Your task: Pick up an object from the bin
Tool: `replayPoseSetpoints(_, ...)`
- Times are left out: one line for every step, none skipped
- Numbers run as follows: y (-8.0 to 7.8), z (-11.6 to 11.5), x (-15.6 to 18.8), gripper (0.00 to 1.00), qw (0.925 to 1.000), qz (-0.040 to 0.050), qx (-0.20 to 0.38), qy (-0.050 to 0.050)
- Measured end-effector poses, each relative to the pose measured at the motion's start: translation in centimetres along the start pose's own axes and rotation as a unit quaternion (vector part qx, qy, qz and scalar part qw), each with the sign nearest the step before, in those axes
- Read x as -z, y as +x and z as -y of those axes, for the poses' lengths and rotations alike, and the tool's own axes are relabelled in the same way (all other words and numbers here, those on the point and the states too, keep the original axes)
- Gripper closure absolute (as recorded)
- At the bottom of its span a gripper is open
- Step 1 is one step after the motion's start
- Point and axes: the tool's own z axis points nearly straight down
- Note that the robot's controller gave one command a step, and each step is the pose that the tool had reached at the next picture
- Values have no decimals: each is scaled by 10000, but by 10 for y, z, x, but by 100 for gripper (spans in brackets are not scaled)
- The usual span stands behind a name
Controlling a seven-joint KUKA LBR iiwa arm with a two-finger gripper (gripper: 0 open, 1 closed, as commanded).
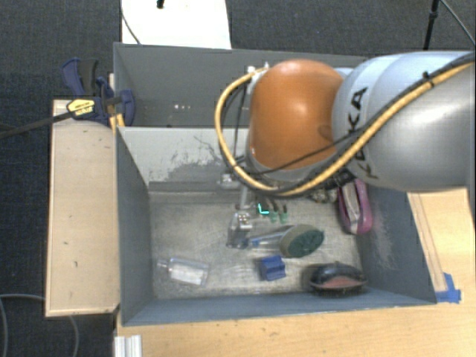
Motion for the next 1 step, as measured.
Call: replayPoseSetpoints(47, -66, -152, 0, 9984, 44, -562, -19)
